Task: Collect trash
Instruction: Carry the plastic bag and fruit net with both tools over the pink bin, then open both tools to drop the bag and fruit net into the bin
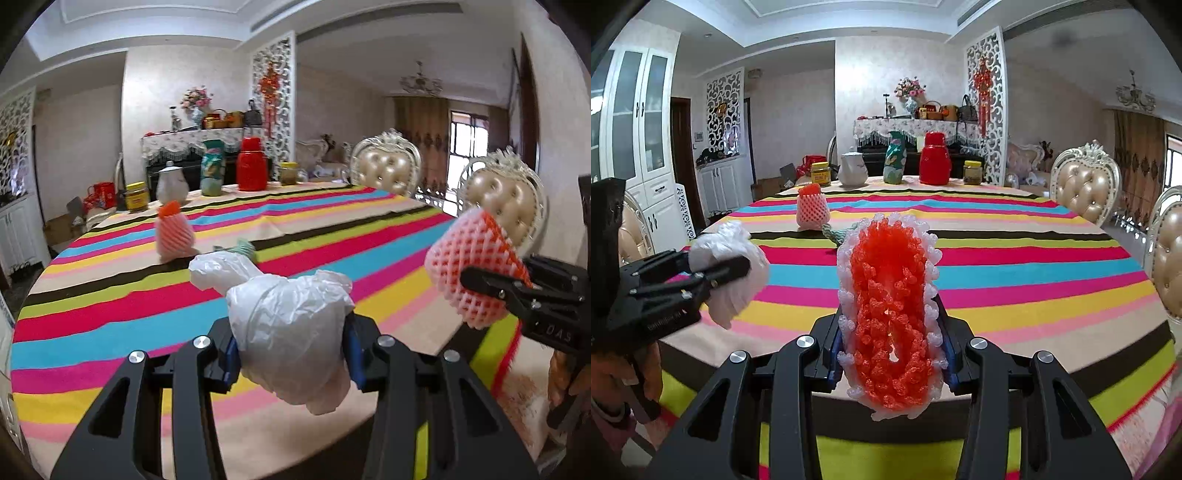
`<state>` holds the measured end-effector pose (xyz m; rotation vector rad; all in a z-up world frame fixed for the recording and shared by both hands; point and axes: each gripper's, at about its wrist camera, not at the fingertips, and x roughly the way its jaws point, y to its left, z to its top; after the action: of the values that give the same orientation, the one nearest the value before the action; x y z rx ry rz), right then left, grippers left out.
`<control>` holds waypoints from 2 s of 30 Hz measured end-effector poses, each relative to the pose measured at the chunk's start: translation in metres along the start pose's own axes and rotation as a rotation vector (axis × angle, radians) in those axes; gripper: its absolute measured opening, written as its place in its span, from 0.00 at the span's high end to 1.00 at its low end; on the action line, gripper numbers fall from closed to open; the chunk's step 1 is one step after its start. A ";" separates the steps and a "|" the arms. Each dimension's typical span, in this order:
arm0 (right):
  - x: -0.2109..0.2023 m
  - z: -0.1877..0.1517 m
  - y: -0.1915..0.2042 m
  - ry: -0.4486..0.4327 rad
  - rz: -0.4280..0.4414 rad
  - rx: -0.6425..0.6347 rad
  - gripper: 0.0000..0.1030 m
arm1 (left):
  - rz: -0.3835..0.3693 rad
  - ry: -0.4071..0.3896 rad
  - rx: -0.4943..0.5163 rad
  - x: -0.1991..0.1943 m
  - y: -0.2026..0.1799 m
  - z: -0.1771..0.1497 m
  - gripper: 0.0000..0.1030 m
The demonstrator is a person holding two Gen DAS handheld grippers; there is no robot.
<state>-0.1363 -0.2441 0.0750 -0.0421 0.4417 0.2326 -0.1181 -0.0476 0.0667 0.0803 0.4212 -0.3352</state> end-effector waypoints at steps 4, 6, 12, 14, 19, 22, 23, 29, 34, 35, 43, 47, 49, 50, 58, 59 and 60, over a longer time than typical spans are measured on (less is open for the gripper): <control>-0.022 -0.009 -0.010 -0.015 -0.032 -0.003 0.59 | -0.051 0.018 0.022 0.000 -0.025 -0.006 0.57; -0.032 -0.014 -0.017 -0.018 -0.053 0.000 0.59 | -0.073 0.023 0.039 0.000 -0.039 -0.008 0.57; -0.056 -0.032 -0.039 -0.009 -0.102 0.013 0.59 | -0.158 0.043 0.083 0.003 -0.076 -0.010 0.57; -0.064 -0.040 -0.047 -0.003 -0.119 0.021 0.59 | -0.195 0.047 0.113 0.003 -0.094 -0.011 0.57; -0.091 -0.058 -0.072 0.002 -0.180 0.067 0.59 | -0.271 0.048 0.176 0.001 -0.135 -0.010 0.57; -0.112 -0.067 -0.091 -0.006 -0.234 0.096 0.58 | -0.329 0.058 0.207 0.004 -0.160 -0.006 0.57; -0.119 -0.069 -0.099 -0.008 -0.255 0.110 0.58 | -0.345 0.060 0.215 0.005 -0.166 -0.005 0.57; -0.153 -0.078 -0.145 -0.016 -0.378 0.179 0.58 | -0.482 0.065 0.287 0.007 -0.224 0.003 0.57; -0.184 -0.084 -0.181 -0.018 -0.480 0.214 0.58 | -0.588 0.075 0.330 0.014 -0.275 0.008 0.57; -0.189 -0.087 -0.186 -0.019 -0.501 0.221 0.58 | -0.611 0.077 0.334 0.016 -0.283 0.010 0.57; -0.233 -0.106 -0.239 -0.008 -0.665 0.297 0.57 | -0.773 0.103 0.350 0.019 -0.362 0.022 0.55; -0.241 -0.114 -0.265 0.010 -0.691 0.346 0.57 | -0.843 0.119 0.351 0.024 -0.404 0.028 0.54; -0.243 -0.120 -0.279 0.024 -0.697 0.378 0.57 | -0.862 0.124 0.352 0.029 -0.422 0.028 0.53; -0.244 -0.124 -0.287 0.031 -0.700 0.394 0.56 | -0.871 0.133 0.350 0.033 -0.430 0.027 0.53; -0.244 -0.130 -0.321 0.049 -0.695 0.448 0.55 | -0.879 0.236 0.335 0.069 -0.473 0.009 0.51; -0.243 -0.129 -0.324 0.053 -0.695 0.446 0.55 | -0.883 0.248 0.340 0.074 -0.479 0.005 0.49; -0.241 -0.128 -0.326 0.058 -0.696 0.443 0.54 | -0.886 0.252 0.344 0.076 -0.484 0.002 0.46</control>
<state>-0.3256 -0.6244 0.0597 0.2309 0.5028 -0.5533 -0.2142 -0.5266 0.0331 0.2745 0.6337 -1.2802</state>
